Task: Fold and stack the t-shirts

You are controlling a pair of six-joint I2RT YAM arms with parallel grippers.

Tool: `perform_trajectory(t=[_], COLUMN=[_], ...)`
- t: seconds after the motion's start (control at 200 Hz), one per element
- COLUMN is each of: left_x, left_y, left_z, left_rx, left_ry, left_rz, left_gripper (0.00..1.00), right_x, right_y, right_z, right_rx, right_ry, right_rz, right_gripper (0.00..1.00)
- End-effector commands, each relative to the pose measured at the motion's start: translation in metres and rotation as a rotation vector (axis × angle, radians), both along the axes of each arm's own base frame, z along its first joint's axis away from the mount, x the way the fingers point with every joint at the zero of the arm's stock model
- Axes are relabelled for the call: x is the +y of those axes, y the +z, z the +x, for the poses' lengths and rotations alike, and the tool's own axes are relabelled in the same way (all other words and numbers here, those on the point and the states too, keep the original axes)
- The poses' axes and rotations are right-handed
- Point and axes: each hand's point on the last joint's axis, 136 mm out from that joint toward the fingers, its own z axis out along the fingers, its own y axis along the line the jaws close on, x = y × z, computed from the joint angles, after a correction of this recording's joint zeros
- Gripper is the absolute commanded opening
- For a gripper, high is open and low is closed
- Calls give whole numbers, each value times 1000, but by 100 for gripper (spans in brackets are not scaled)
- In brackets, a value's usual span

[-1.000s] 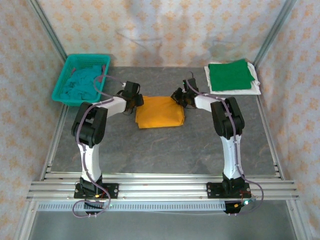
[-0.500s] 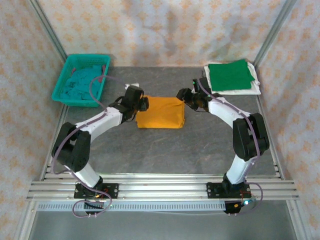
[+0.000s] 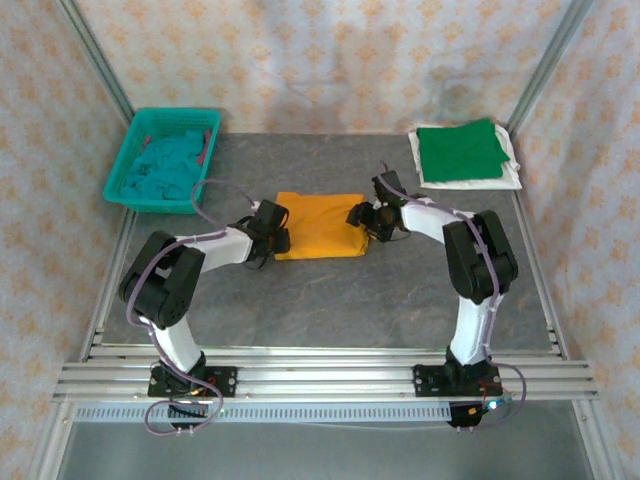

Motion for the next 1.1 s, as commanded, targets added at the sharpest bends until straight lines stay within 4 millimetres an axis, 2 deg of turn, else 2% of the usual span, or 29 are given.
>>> perform_trajectory(t=[0.0, 0.155, 0.24, 0.405, 0.56, 0.646, 0.796, 0.966, 1.096], left_x=[10, 9, 9, 7, 6, 6, 3, -3, -21], left_y=[-16, -19, -16, -1, 22, 43, 94, 148, 168], left_z=[-4, -4, -2, 3, 11, 16, 23, 27, 37], left_rx=[18, 25, 14, -18, -69, -118, -233, -371, -405], left_ry=[39, 41, 44, 45, 53, 61, 57, 36, -58], left_rz=[32, 28, 19, 8, 1, -13, -64, -137, -160], left_gripper=[50, 50, 49, 50, 51, 54, 61, 70, 78], right_x=[30, 48, 50, 51, 49, 32, -11, -62, -96], right_y=[-9, -7, -12, -19, -11, -7, 10, 31, 54], right_z=[-4, -2, 1, 9, 22, 31, 48, 68, 90], right_rx=[3, -16, -10, -15, -39, -57, -99, -120, -136], right_ry=[73, 66, 47, 17, 12, 2, 16, 120, 173], right_rz=[51, 91, 81, 88, 135, 128, 73, -163, -316], right_gripper=[65, 57, 42, 24, 8, 0, 0, 0, 0])
